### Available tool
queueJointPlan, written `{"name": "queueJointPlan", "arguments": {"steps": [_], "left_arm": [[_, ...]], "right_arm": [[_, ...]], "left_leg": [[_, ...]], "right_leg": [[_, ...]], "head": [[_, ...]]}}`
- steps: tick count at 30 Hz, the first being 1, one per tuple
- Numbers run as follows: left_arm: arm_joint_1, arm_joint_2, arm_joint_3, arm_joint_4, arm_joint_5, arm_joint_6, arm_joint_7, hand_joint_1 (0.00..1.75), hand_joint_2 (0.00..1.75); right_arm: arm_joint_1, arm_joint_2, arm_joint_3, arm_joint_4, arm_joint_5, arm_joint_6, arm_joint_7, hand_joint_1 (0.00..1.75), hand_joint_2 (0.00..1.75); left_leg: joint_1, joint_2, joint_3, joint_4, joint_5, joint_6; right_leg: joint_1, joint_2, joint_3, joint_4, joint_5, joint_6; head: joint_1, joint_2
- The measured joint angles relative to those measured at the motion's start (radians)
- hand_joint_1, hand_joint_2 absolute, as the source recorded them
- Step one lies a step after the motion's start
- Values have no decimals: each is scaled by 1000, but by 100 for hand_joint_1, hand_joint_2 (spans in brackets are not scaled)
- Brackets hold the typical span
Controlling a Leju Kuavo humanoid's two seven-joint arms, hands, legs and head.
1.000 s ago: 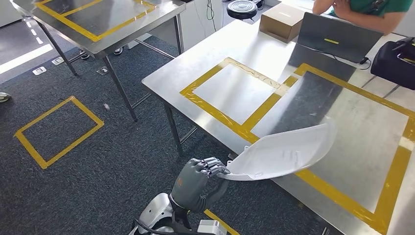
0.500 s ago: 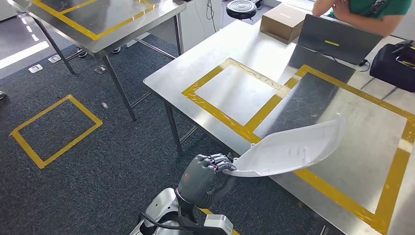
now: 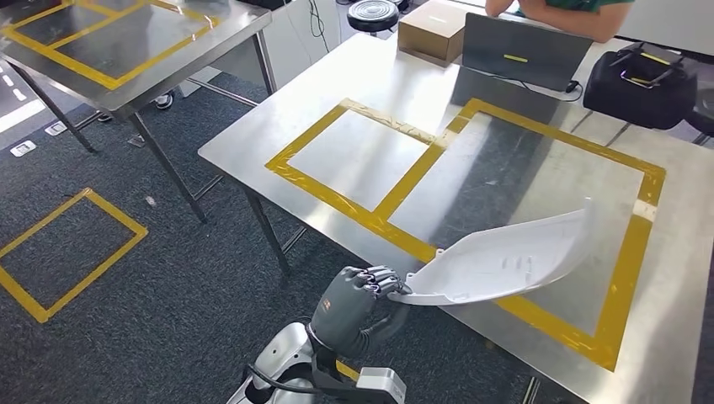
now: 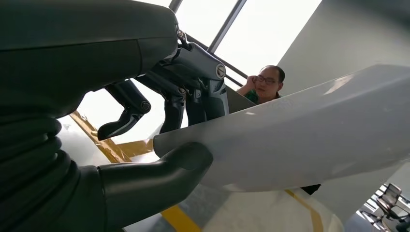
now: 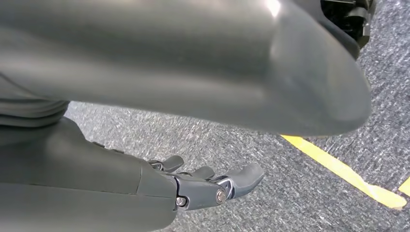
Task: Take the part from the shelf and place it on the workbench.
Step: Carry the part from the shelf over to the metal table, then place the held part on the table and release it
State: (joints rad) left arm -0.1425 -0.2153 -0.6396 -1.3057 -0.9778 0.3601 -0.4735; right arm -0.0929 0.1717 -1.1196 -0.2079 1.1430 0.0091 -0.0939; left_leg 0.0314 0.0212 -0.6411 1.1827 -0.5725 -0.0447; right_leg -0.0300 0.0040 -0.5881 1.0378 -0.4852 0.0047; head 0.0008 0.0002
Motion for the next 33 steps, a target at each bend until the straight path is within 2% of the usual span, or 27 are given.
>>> {"name": "queueJointPlan", "arguments": {"steps": [1,2,3,4,5,7,9,11,12,13,14,15,16,17,18,19,21,22,24,27,28,31,33], "left_arm": [[1,1,0,2,0,0,1,175,175],[1,3,0,5,0,0,2,175,175],[2,4,0,7,0,0,2,175,175],[2,4,0,8,0,0,3,175,175],[2,4,0,8,0,1,4,175,175],[2,5,0,8,0,1,6,175,175],[2,5,0,8,-1,2,7,175,175],[2,4,0,7,-3,2,7,175,175],[1,2,0,7,-4,2,7,175,175],[1,0,0,7,-4,2,7,175,175],[1,-2,0,7,-5,2,7,175,175],[1,-2,0,7,-6,2,8,175,175],[2,-3,0,7,-8,3,8,175,175],[3,-2,0,8,-10,3,9,175,175],[4,-1,0,9,-12,3,9,175,175],[4,-1,0,9,-13,3,10,175,175],[4,-1,0,9,-14,3,11,175,175],[3,-1,0,9,-14,4,12,175,175],[3,-1,0,9,-16,4,14,175,175],[3,-1,0,8,-17,5,16,175,175],[3,-1,0,8,-17,5,16,175,175],[3,-1,0,8,-17,5,16,175,175],[3,-1,0,8,-17,5,16,175,175]], "right_arm": [[0,0,0,0,0,0,0,0,0],[1,0,0,0,2,0,0,0,0],[1,0,0,0,3,0,0,0,0],[2,0,0,0,4,0,0,0,0],[2,0,0,0,5,0,0,0,0],[0,0,0,0,6,0,0,0,0],[0,1,0,0,7,0,0,0,0],[1,1,0,0,7,0,0,0,0],[2,1,0,0,8,1,0,0,0],[2,0,0,0,8,1,-1,0,0],[1,0,0,0,8,1,-1,0,0],[0,0,0,0,10,1,-1,0,0],[-1,0,0,0,12,1,-1,0,0],[-1,0,0,0,14,1,0,0,0],[0,0,0,0,16,1,1,0,0],[1,0,0,0,17,1,2,0,0],[1,-1,0,0,18,1,1,0,0],[0,-1,0,0,19,1,1,0,0],[-2,-2,0,0,20,1,1,0,0],[-1,-2,0,0,21,1,1,0,0],[0,-2,0,0,22,0,1,0,0],[-1,-2,0,0,22,0,1,0,0],[-1,-2,0,0,22,0,1,0,0]], "left_leg": [[-2,-8,-31,67,-29,2],[-5,-12,-55,119,-46,5],[-7,-15,-64,137,-43,9],[-9,-18,-52,111,-20,15],[-11,-27,-25,54,15,22],[-13,-72,38,-80,70,34],[-17,-100,63,-138,80,36],[-19,-84,66,-145,84,43],[-19,-75,68,-150,87,49],[-17,-65,70,-157,90,56],[-15,-54,72,-163,93,62],[-16,-44,73,-164,94,66],[-17,-34,72,-164,93,68],[-18,-25,72,-163,93,69],[-19,-18,71,-162,92,70],[-19,-13,71,-161,91,69],[-19,-8,71,-155,88,65],[-21,-7,70,-152,86,61],[-26,-6,69,-148,80,54],[-30,-5,70,-148,75,73],[-30,-5,71,-151,78,75],[-28,-5,74,-159,87,51],[-28,-6,76,-162,88,44]], "right_leg": [[3,8,0,0,0,-3],[5,17,-1,0,0,-4],[8,27,0,0,0,-5],[10,39,0,1,0,-5],[11,51,1,1,0,-4],[12,75,1,2,1,1],[10,94,-4,1,3,13],[4,111,-8,-5,8,29],[3,106,-11,-3,6,34],[3,91,-18,10,-3,38],[4,67,-37,47,-26,42],[6,39,-66,103,-57,44],[6,20,-98,170,-88,47],[6,10,-127,229,-109,51],[6,6,-138,255,-111,53],[6,4,-129,241,-94,53],[6,-2,-61,118,-35,51],[8,-4,-27,55,-13,45],[11,-7,6,-8,1,33],[11,-5,7,-12,4,26],[13,-5,6,-11,4,24],[15,-5,5,-11,4,19],[15,-5,5,-10,4,17]], "head": [[-2,0],[-3,0],[-4,0],[-4,0],[-4,0],[-5,0],[-6,0],[-6,0],[-6,0],[-4,0],[-1,0],[1,0],[3,0],[4,0],[4,0],[4,0],[4,0],[4,0],[3,0],[2,0],[1,0],[1,0],[1,0]]}}
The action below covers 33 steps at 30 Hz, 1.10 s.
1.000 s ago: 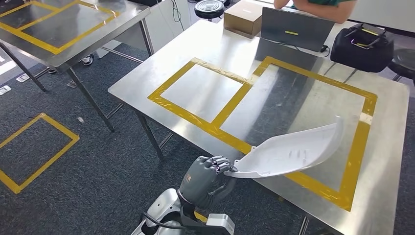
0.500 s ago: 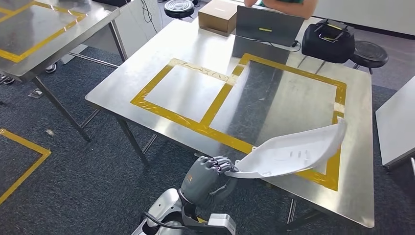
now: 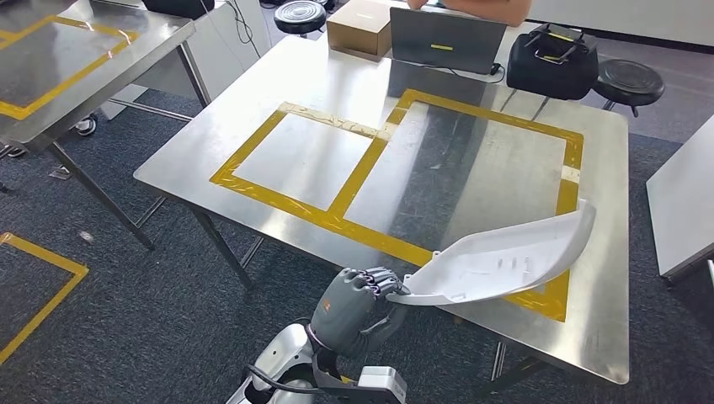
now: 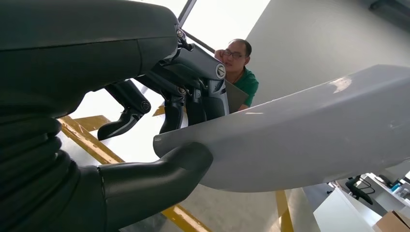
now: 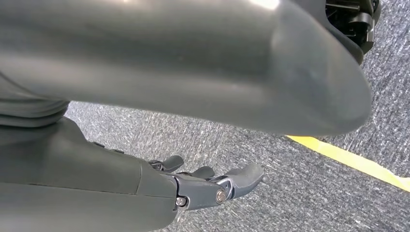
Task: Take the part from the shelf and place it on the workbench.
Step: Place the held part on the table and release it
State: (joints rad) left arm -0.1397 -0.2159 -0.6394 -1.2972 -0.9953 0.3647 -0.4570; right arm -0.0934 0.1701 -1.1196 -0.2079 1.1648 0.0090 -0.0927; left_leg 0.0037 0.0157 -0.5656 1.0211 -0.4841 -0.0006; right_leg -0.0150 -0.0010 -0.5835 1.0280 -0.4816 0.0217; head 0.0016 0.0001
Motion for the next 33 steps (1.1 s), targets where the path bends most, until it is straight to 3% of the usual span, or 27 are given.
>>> {"name": "queueJointPlan", "arguments": {"steps": [7,29,33], "left_arm": [[0,0,0,0,-5,1,0,175,175],[-2,8,0,12,-27,5,5,175,175],[-2,10,0,14,-33,6,15,175,175]], "right_arm": [[0,0,0,0,3,0,2,0,0],[0,0,0,0,7,0,-13,0,0],[1,0,0,0,5,0,-20,0,0]], "left_leg": [[-1,0,0,0,0,-4],[-2,0,-1,4,-2,-2],[-7,0,-4,10,-5,4]], "right_leg": [[0,0,0,0,0,-1],[-2,1,3,-2,2,3],[-7,1,3,-4,4,6]], "head": [[0,0],[0,0],[0,0]]}}
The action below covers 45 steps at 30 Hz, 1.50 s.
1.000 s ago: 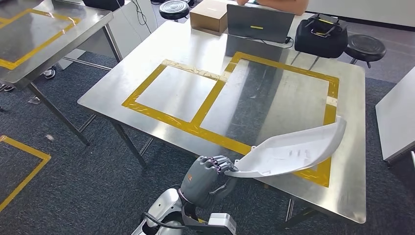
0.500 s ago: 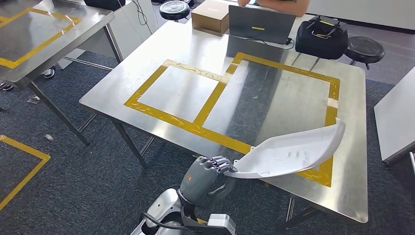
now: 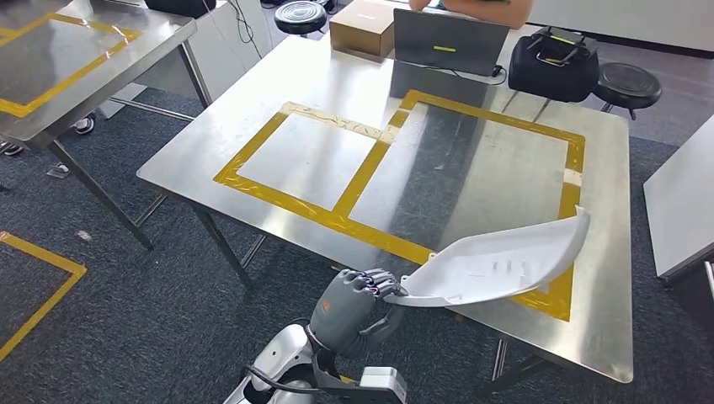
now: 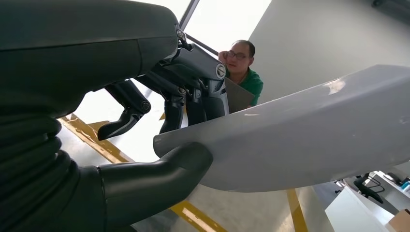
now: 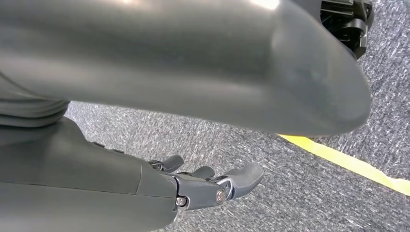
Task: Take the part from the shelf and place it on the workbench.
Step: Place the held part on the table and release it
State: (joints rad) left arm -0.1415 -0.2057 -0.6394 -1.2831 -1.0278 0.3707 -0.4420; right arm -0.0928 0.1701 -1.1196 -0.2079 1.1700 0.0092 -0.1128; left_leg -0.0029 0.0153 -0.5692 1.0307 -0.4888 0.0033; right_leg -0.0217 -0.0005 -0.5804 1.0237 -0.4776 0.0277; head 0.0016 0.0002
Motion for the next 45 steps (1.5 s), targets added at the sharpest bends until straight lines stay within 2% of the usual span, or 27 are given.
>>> {"name": "queueJointPlan", "arguments": {"steps": [4,5,8,9,11,16,21,23,27,29,34,40,45], "left_arm": [[-2,4,0,2,-21,7,10,175,175],[-5,3,0,5,-38,14,17,175,175],[-29,-1,1,26,-78,35,36,175,175],[-36,-1,1,34,-81,38,38,175,175],[-45,-2,2,48,-89,42,42,175,175],[-82,-3,10,92,-122,73,56,175,175],[-92,-3,15,113,-127,77,59,175,175],[-103,-4,16,128,-168,113,83,175,175],[-207,-18,25,232,-364,278,190,175,175],[-271,-26,38,285,-449,314,238,175,175],[-430,-31,45,432,-532,324,353,175,175],[-552,-28,47,596,-540,323,413,175,175],[-695,-7,10,805,-540,283,568,175,175]], "right_arm": [[0,0,0,0,5,0,0,0,0],[0,0,0,0,7,0,-1,0,0],[0,0,1,0,12,0,-3,0,0],[0,0,1,0,13,0,-3,0,0],[1,0,2,0,14,0,-3,0,0],[1,0,3,0,15,0,-4,0,0],[2,0,4,0,16,0,-4,0,0],[2,0,4,0,21,0,-4,0,0],[0,0,10,0,39,0,-2,0,0],[-1,0,16,0,44,0,-1,0,0],[-12,2,28,0,50,0,1,0,0],[-16,5,30,0,45,0,10,0,0],[-12,5,30,0,36,0,12,0,0]], "left_leg": [[-3,0,-3,1,0,8],[-3,-1,-1,-5,4,8],[1,-2,4,-21,17,5],[1,-2,3,-21,17,7],[0,-1,2,-18,16,9],[0,-1,1,-15,14,12],[0,-1,1,-15,14,12],[0,-1,1,-15,15,12],[1,-1,0,-15,16,11],[1,-1,0,-15,17,10],[1,-1,0,-15,18,9],[1,-2,-1,-15,19,9],[1,-1,-2,-15,19,9]], "right_leg": [[-3,0,1,-4,3,8],[-3,-1,3,-8,3,7],[1,-1,8,-21,11,-9],[2,-1,8,-24,15,-9],[1,0,9,-26,16,-1],[1,0,10,-26,17,6],[1,0,9,-26,17,7],[2,0,8,-25,17,7],[2,-1,7,-24,18,7],[2,0,7,-23,18,7],[2,0,6,-22,19,7],[2,0,5,-21,19,7],[3,1,4,-21,19,7]], "head": [[0,0],[0,0],[1,0],[1,0],[1,0],[1,0],[1,0],[1,0],[1,0],[1,0],[1,0],[1,0],[1,0]]}}
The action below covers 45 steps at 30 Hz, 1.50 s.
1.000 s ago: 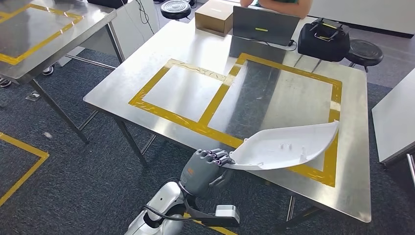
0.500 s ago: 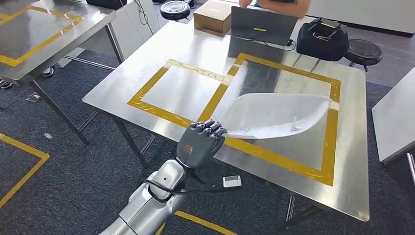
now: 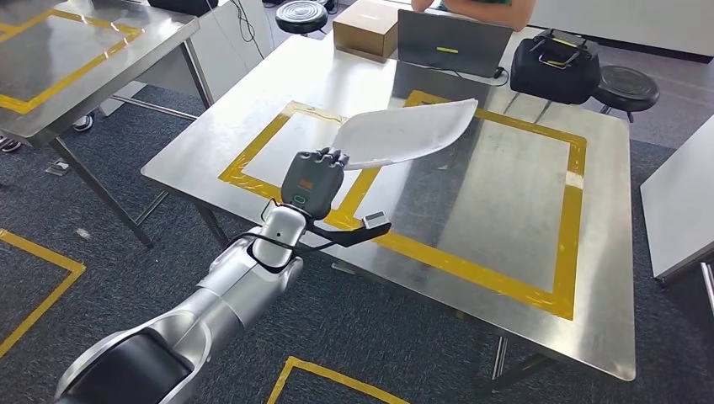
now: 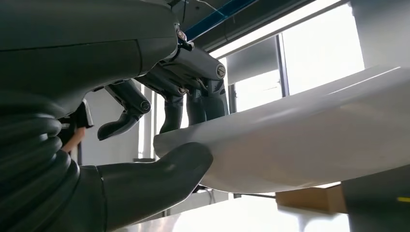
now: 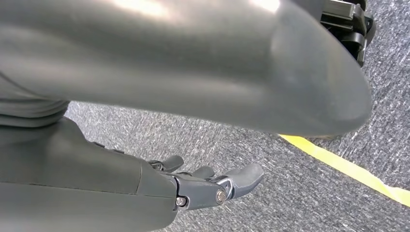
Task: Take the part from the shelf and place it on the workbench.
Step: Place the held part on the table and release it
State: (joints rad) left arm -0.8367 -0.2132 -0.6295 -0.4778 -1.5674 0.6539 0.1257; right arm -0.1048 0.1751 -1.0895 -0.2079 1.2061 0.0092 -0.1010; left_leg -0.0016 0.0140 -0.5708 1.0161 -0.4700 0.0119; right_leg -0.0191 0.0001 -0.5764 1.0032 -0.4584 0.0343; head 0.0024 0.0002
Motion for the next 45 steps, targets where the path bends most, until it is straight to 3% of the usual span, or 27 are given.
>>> {"name": "queueJointPlan", "arguments": {"steps": [7,18,38,45], "left_arm": [[-99,53,-86,145,2,-180,66,175,175],[-121,108,-102,210,15,-268,107,175,175],[-122,149,-102,229,22,-245,130,175,175],[-121,151,-96,229,44,-101,117,175,175]], "right_arm": [[5,0,0,0,-28,0,-12,0,0],[11,0,0,0,-31,0,-8,0,0],[9,1,-1,0,-30,0,-8,0,0],[10,5,-1,0,-37,0,-9,0,0]], "left_leg": [[0,1,-1,0,0,-1],[0,1,-1,0,0,-1],[1,1,-2,0,1,-1],[1,1,-2,0,1,-1]], "right_leg": [[0,2,-1,1,0,0],[1,1,-2,1,0,-1],[1,1,-2,1,0,-1],[1,1,-2,1,0,-1]], "head": [[0,0],[0,0],[0,0],[0,0]]}}
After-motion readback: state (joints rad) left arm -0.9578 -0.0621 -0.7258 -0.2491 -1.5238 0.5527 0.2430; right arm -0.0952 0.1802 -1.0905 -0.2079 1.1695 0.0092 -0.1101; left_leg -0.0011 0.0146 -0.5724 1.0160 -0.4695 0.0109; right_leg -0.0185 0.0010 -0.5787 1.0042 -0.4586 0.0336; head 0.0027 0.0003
